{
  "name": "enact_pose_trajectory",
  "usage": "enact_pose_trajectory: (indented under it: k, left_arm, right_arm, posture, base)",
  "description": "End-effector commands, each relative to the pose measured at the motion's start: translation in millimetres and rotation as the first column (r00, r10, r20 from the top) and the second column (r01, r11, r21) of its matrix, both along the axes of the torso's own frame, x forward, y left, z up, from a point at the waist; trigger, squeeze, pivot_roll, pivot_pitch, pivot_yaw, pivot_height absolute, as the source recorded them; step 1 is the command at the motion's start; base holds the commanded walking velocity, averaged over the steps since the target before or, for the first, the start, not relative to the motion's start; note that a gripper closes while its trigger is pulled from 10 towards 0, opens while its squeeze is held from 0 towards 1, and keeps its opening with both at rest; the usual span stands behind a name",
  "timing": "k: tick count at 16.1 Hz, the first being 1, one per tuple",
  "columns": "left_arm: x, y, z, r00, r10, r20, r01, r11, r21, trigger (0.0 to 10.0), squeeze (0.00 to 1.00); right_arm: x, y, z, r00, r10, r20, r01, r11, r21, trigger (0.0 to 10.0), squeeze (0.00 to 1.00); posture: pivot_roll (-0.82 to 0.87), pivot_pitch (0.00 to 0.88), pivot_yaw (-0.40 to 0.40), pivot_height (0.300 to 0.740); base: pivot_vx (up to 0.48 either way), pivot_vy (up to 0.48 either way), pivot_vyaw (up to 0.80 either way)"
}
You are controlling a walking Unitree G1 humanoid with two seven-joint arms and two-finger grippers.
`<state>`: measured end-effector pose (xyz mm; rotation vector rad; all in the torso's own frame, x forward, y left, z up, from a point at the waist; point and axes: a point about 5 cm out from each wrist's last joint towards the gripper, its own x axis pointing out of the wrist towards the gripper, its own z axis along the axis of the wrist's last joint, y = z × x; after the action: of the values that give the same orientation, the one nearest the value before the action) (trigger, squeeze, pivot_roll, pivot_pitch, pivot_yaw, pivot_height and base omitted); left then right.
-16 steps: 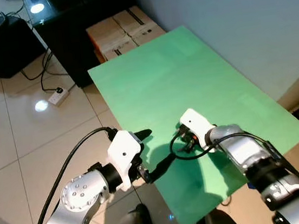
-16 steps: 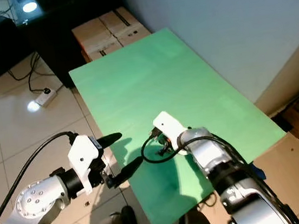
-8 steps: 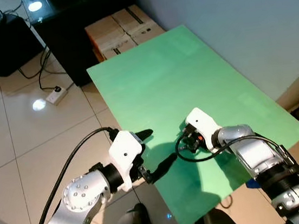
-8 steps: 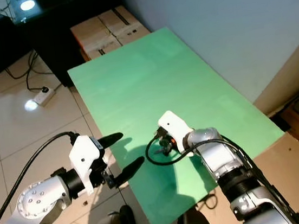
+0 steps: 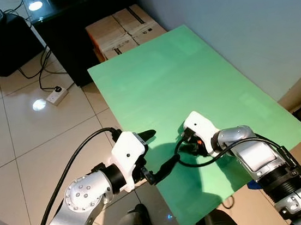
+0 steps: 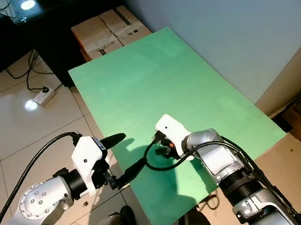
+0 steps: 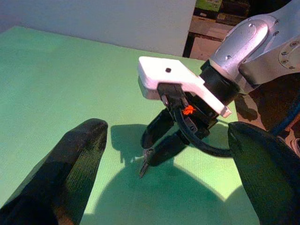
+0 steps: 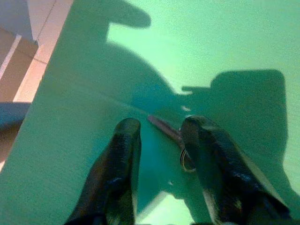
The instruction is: Hang keys on a hook
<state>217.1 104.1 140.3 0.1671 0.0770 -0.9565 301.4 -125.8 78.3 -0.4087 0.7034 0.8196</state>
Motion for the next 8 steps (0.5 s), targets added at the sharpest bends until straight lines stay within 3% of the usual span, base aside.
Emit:
enact_pose_trajectory:
  k: [1,7,8]
  left_arm:
    - [-0.1,0.9,-2.5,1.000,0.005,-0.013,-0.005,1.000,0.014,10.0,0.00]
    - [1.6,-0.3,-1.9,1.000,0.006,-0.005,-0.006,1.000,0.018,10.0,0.00]
    - [1.2,-0.3,-2.4,1.000,0.010,-0.005,-0.010,1.000,0.016,10.0,0.00]
  right_arm:
    - [-5.2,1.9,-3.3,0.999,0.029,-0.018,-0.029,0.999,-0.030,10.0,1.00]
    - [-2.6,-4.2,-8.8,0.998,0.055,0.003,-0.054,0.986,-0.155,10.0,1.00]
    - [-2.0,-6.0,-10.7,0.998,0.059,0.005,-0.057,0.983,-0.175,10.0,0.00]
  posture:
    - [0.02,0.262,0.048,0.740]
    - [0.01,0.265,0.027,0.740]
    - [0.01,0.266,0.025,0.740]
  base:
    - [0.000,0.000,0.00]
    - [0.000,0.000,0.00]
    - [0.000,0.000,0.00]
